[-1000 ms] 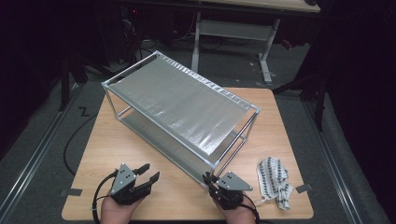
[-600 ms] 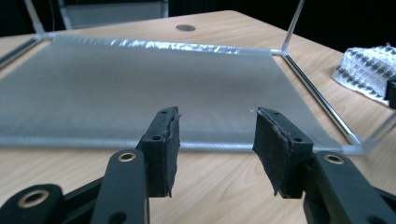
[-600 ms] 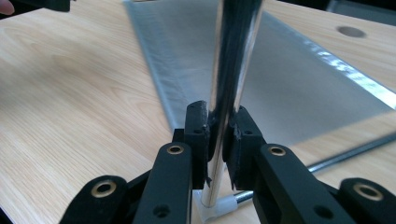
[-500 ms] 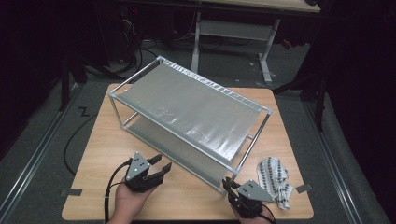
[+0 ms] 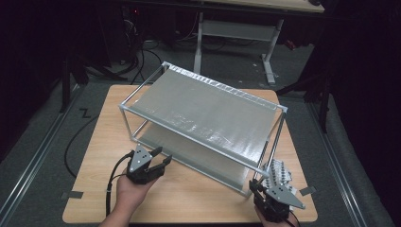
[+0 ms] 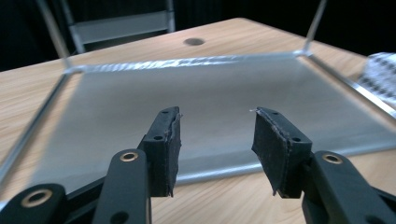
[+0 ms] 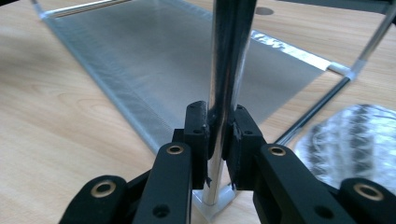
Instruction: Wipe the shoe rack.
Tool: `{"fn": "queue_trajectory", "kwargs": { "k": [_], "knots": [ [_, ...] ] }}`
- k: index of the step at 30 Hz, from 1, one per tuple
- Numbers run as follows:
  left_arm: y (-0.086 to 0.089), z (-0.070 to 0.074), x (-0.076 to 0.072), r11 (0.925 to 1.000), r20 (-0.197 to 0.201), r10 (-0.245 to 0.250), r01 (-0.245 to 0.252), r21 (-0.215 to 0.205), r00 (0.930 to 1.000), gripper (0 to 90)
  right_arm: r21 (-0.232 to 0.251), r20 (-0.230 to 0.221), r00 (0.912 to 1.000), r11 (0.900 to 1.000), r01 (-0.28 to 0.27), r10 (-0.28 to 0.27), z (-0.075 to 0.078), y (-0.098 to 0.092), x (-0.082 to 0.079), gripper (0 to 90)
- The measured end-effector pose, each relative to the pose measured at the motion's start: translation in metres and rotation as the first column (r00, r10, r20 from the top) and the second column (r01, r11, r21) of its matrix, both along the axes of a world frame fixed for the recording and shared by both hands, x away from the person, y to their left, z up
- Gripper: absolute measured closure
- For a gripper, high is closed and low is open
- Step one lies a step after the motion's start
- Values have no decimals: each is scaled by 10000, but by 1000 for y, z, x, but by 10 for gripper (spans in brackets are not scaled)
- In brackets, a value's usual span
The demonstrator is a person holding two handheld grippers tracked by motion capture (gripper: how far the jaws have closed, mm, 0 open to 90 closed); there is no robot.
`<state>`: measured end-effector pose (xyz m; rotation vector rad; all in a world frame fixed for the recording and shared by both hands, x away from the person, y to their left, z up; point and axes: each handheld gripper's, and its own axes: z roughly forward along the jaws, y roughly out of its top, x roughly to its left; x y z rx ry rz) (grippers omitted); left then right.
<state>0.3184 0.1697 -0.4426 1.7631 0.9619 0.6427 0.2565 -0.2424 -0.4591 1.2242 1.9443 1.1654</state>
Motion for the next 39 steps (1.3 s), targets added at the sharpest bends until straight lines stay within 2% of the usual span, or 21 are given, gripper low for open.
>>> {"fn": "queue_trajectory", "kwargs": {
  "k": [6,9,13,17,18,19,21,22,23,24,26,29,33,37,39],
  "knots": [
    [29,-4,2,9960,-192,890,-892,-66,9958,520,145,-72,9999,9998,112,-111,0,-7,7,797],
    [42,-5,2,9893,-172,1430,-1435,-277,9896,524,140,-66,10000,9999,57,-56,0,-9,9,797],
    [50,-6,7,9815,-125,1913,-1913,55,9815,534,147,-81,10000,9999,1,1,0,-13,12,798],
    [59,-10,18,9680,-65,2508,-2507,96,9680,536,114,-151,9999,9999,-5,6,1,-15,14,799],
    [61,-11,21,9644,-29,2635,-2634,229,9647,536,121,-153,9999,9999,-7,9,1,-16,15,799],
    [62,-13,24,9586,47,2796,-2794,554,9601,537,120,-169,9999,9999,-12,14,1,-16,15,799],
    [65,-15,32,9535,-114,2894,-2872,908,9571,539,55,-161,9999,10000,-40,41,2,-16,15,800],
    [66,-15,35,9502,-107,2987,-2963,967,9543,536,59,-169,9998,10000,-43,44,2,-16,15,800],
    [66,-15,35,9502,-107,2987,-2963,967,9543,532,68,-182,9998,10000,-55,56,2,-16,16,800],
    [69,-14,40,9470,-9,3113,-3102,839,9503,530,70,-177,9998,9999,-83,85,1,-16,16,800],
    [69,-13,45,9455,176,3123,-3126,916,9498,520,36,-152,9998,9999,-131,132,1,-18,17,801],
    [72,-11,59,9369,280,3116,-3120,1577,9498,480,38,-165,9998,9999,-133,133,1,-20,19,800],
    [81,-7,73,9333,-46,3453,-3429,1062,9385,452,13,-181,9997,9999,-153,153,2,-22,19,801],
    [85,-4,85,9332,-261,3529,-3498,830,9353,467,5,-188,9996,9998,-199,199,2,-23,19,802],
    [87,-3,90,9351,-209,3506,-3487,636,9363,501,-5,-185,9997,9998,-178,178,2,-23,19,802]
  ]
}}
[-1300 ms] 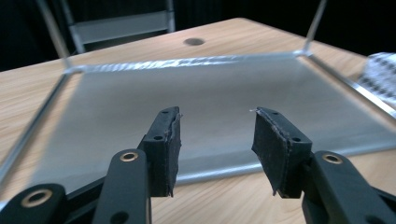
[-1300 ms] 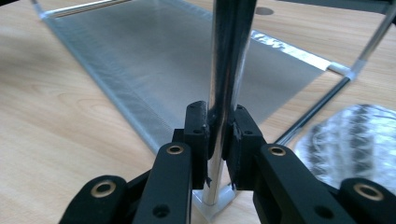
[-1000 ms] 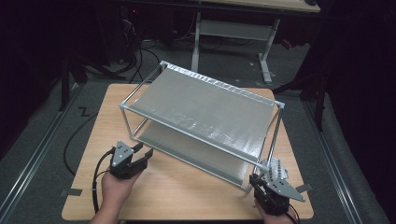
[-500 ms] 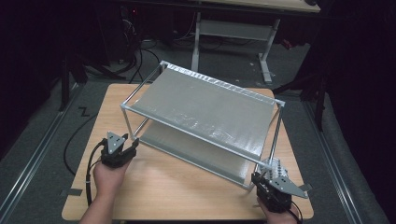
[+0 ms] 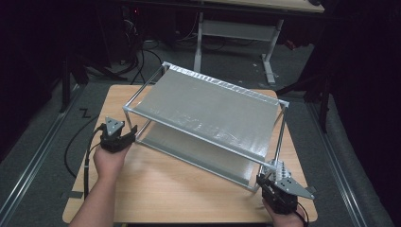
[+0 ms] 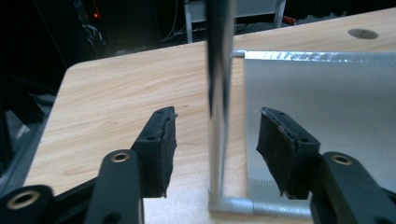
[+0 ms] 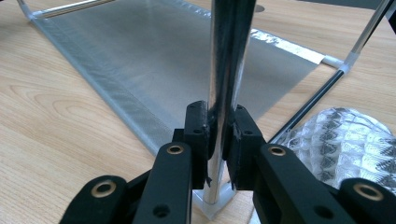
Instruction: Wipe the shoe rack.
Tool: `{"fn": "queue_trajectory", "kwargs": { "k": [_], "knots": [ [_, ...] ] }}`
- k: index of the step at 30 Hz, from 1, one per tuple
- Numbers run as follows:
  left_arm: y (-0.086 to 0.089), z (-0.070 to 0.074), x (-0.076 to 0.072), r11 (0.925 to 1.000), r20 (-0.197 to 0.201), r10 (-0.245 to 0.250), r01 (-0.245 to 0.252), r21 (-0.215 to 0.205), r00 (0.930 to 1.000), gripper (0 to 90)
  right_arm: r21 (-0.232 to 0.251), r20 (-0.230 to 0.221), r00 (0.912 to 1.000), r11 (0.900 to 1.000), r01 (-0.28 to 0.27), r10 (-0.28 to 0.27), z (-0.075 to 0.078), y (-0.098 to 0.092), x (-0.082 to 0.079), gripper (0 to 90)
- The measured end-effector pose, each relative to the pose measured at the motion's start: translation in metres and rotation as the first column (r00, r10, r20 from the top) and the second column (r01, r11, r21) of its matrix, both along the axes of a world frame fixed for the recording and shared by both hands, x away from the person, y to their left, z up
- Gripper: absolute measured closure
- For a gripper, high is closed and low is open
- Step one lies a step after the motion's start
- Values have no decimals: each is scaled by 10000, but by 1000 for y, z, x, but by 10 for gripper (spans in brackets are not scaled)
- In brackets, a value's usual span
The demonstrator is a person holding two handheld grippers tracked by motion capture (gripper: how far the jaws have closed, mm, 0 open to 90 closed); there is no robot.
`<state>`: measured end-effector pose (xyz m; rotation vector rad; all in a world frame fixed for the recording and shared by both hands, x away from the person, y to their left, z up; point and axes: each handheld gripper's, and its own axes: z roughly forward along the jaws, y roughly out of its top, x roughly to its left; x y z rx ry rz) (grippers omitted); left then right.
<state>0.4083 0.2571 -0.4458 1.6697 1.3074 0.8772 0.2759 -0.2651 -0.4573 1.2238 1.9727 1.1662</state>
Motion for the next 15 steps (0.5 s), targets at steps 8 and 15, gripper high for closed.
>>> {"fn": "queue_trajectory", "kwargs": {
  "k": [8,15],
  "knots": [
    [3,-1,-3,9998,-87,-86,88,201,9999,800,-27,59,9999,10000,-83,83,-1,2,0,805],
    [20,-8,-44,9998,161,176,-175,-54,9997,807,-140,174,9998,9999,50,-48,-2,9,6,807]
  ]
}}
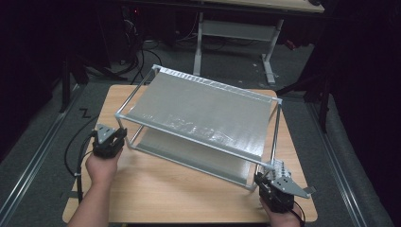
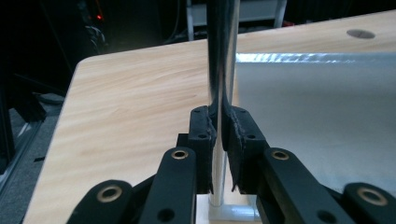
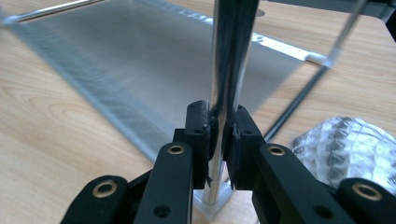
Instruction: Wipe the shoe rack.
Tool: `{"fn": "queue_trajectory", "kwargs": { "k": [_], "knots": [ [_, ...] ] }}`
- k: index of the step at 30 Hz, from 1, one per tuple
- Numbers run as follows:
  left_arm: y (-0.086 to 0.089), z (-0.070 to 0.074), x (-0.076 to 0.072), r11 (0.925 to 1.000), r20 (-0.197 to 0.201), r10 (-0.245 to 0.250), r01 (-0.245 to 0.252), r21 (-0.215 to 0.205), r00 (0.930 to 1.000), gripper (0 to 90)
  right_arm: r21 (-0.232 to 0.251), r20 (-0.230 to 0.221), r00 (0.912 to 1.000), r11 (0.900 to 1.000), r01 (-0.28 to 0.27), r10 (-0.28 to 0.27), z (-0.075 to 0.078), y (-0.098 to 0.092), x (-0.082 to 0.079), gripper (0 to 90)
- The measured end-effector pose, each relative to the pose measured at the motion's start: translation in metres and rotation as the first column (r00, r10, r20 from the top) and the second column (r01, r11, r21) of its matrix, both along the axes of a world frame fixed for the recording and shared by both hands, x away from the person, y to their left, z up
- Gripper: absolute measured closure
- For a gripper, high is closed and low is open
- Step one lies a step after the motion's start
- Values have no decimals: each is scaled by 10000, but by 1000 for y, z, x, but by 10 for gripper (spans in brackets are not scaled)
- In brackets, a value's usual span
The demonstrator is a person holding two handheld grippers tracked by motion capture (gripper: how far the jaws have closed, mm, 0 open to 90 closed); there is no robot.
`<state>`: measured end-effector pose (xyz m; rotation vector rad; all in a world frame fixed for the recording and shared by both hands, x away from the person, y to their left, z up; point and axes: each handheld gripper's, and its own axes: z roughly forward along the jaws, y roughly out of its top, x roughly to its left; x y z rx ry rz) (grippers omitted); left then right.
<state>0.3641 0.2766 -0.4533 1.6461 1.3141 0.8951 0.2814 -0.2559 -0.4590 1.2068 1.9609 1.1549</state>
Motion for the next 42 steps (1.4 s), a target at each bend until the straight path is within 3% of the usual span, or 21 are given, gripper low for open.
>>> {"fn": "queue_trajectory", "kwargs": {
  "k": [6,15,20,25,30,35,42],
  "knots": [
    [13,-3,-40,9990,167,368,-364,-252,9992,810,11,-58,10000,10000,76,-76,0,8,13,808],
    [12,-3,-71,9976,105,670,-668,-176,9977,809,-58,-172,9978,9980,637,-638,1,16,56,808],
    [9,-3,-73,9985,209,533,-532,-88,9984,808,-195,-329,9958,9962,853,-859,3,17,79,807],
    [5,-4,-66,9990,203,399,-395,-213,9990,809,-265,-444,9930,9937,1087,-1098,4,15,91,806],
    [-6,-3,-60,9999,193,112,-110,-130,9998,808,-226,-493,9888,9899,1399,-1409,5,4,96,806],
    [-12,1,-65,9998,245,-176,176,6,9995,807,-346,-596,9854,9869,1574,-1593,6,-3,99,803],
    [-11,-3,-62,9998,197,-180,179,47,9996,804,-411,-547,9858,9868,1565,-1586,6,-4,94,796]
  ]
}}
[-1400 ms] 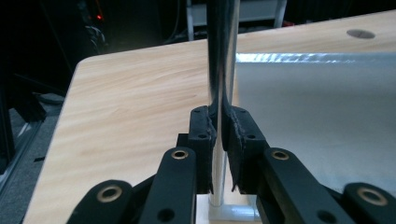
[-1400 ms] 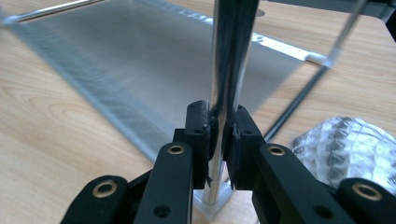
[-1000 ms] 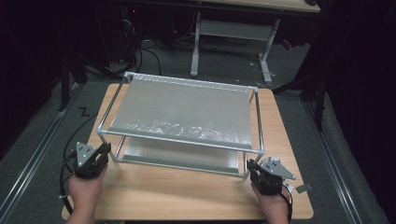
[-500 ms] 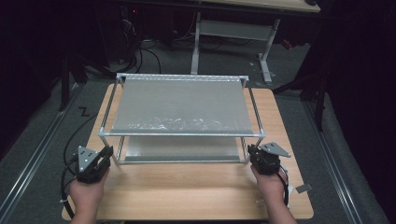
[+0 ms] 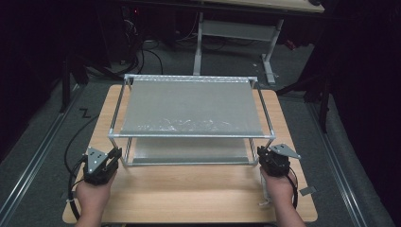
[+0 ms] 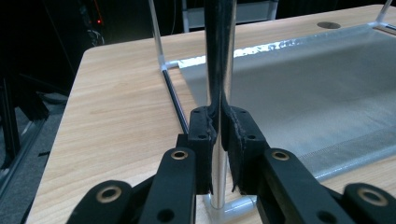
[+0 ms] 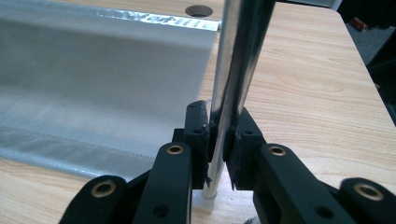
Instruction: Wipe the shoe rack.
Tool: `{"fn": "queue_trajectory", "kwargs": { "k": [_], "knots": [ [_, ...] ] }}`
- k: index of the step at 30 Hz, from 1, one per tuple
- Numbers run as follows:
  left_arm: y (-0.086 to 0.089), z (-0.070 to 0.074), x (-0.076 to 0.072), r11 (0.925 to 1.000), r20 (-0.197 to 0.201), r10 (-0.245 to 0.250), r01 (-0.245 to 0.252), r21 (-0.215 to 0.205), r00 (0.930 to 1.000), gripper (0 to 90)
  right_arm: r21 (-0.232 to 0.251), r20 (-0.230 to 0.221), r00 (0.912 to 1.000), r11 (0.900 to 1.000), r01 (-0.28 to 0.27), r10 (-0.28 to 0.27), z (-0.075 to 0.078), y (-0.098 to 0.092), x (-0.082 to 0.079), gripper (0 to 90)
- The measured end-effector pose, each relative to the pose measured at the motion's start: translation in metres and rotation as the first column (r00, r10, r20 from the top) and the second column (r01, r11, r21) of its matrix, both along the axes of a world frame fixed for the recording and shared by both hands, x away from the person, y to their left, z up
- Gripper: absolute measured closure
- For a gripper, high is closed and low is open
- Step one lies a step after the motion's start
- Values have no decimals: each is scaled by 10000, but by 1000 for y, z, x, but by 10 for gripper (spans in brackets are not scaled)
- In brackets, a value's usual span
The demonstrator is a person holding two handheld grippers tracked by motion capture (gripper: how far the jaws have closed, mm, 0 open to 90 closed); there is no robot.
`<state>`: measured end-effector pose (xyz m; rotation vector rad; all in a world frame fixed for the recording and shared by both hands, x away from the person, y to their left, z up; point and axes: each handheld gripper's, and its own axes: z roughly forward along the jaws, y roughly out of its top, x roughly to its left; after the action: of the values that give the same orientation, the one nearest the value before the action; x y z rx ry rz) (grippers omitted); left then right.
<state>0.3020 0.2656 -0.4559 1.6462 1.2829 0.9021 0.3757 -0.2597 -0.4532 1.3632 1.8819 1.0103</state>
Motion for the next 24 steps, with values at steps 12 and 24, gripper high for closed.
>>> {"fn": "queue_trajectory", "kwargs": {
  "k": [12,24],
  "knots": [
    [1,5,-34,9992,-215,379,-381,-105,9990,561,-247,292,9996,9997,-35,42,-2,-5,-43,454],
    [-105,-3,-29,9345,-692,-3448,3493,689,9361,475,135,-28,9806,9805,-1960,1960,-7,58,-71,263]
  ]
}}
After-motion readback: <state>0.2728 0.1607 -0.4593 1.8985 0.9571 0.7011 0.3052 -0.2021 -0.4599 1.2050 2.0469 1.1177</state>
